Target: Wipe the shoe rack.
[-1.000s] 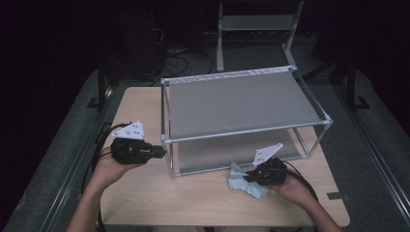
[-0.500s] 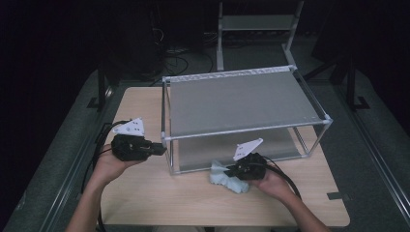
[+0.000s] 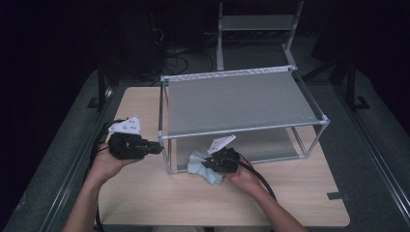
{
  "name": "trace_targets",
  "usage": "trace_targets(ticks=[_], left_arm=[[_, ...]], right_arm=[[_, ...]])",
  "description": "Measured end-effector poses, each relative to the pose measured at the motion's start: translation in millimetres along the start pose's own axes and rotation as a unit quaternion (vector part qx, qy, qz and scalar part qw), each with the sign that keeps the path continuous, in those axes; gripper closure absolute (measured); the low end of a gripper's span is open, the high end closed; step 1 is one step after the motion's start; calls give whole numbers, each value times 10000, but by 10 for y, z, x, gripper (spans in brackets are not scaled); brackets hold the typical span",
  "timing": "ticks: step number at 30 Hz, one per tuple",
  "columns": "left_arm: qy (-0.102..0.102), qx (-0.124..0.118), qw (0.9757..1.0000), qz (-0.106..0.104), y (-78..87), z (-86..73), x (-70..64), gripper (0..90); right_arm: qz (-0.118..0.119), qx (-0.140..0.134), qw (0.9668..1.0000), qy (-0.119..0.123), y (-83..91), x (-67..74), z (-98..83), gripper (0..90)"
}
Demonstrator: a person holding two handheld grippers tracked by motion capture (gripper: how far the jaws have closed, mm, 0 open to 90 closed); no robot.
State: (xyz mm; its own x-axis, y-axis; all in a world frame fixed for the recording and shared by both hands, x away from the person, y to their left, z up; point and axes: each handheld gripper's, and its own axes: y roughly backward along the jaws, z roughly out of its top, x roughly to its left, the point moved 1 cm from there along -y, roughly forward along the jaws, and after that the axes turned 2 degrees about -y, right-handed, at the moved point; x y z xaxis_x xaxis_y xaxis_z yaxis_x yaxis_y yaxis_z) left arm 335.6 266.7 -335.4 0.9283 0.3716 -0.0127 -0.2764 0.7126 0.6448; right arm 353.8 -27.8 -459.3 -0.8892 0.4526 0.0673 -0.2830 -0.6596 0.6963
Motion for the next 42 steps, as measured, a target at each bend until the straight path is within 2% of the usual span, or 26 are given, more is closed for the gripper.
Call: trace_targets(ticks=[3, 5, 6, 8, 10, 11, 12, 14, 17, 18, 20, 21, 23, 25, 28, 31, 33, 36, 38, 39, 42], left_arm=[[4, -35, 10000, -15, -2, -8, 5, 819], [18, -53, 10000, 0, -2, -12, -3, 818], [20, -65, 10000, 3, -1, -16, -3, 819], [33, -49, 10000, 38, 12, -22, 3, 819], [47, -46, 10000, 30, 28, -34, 10, 819], [36, -40, 10000, 29, 30, -35, 7, 818], [26, -47, 10000, 23, 26, -34, 1, 819], [12, -66, 10000, 12, 14, -28, -1, 818], [-2, -59, 10000, 24, 9, -24, -6, 818], [-2, -52, 10000, 35, 14, -26, -5, 818], [35, -50, 10000, 42, 34, -40, 6, 819], [50, -48, 10000, 58, 44, -47, 9, 819], [63, -73, 9999, 73, 61, -62, 11, 819], [80, -117, 9999, 59, 61, -75, 12, 819], [135, -227, 9996, 42, 34, -91, 6, 818], [173, -324, 9993, 46, 25, -117, 2, 804], [164, -278, 9995, 73, 1, -121, -6, 764], [130, -185, 9997, 17, -70, -114, -16, 737], [87, -180, 9998, 67, -89, -112, -16, 805], [104, -185, 9997, 86, -86, -116, -10, 811], [99, -168, 9997, 118, -60, -131, 0, 816]], right_arm=[[-35, -24, 10000, -54, -73, 42, 42, 828], [-77, -139, 9999, 11, -185, 103, 116, 829], [-41, -173, 9998, 32, -298, 173, 196, 828], [-87, -92, 9998, 122, -350, 185, 250, 830], [-94, -43, 9999, 95, -342, 167, 255, 830], [-200, 20, 9997, 155, -319, 137, 241, 830], [-295, 57, 9995, 56, -287, 95, 210, 830], [-300, 27, 9995, 20, -293, 91, 207, 830], [-276, -48, 9996, 67, -395, 177, 282, 830], [-289, -61, 9994, 163, -477, 242, 339, 829], [-310, -44, 9993, 214, -486, 245, 350, 829], [-323, -37, 9993, 166, -477, 246, 341, 829], [-495, 35, 9983, 295, -406, 191, 275, 830], [-592, 21, 9982, 98, -303, 96, 166, 830], [-563, -26, 9982, -182, -279, 77, 124, 829], [-552, -94, 9984, 27, -349, 138, 196, 826], [-536, -61, 9985, 78, -356, 168, 214, 825], [-545, -58, 9985, 45, -310, 106, 162, 826], [-496, -91, 9987, -27, -309, 86, 147, 825], [-566, -82, 9984, 16, -316, 90, 159, 825], [-505, -119, 9986, -58, -351, 94, 180, 826]])
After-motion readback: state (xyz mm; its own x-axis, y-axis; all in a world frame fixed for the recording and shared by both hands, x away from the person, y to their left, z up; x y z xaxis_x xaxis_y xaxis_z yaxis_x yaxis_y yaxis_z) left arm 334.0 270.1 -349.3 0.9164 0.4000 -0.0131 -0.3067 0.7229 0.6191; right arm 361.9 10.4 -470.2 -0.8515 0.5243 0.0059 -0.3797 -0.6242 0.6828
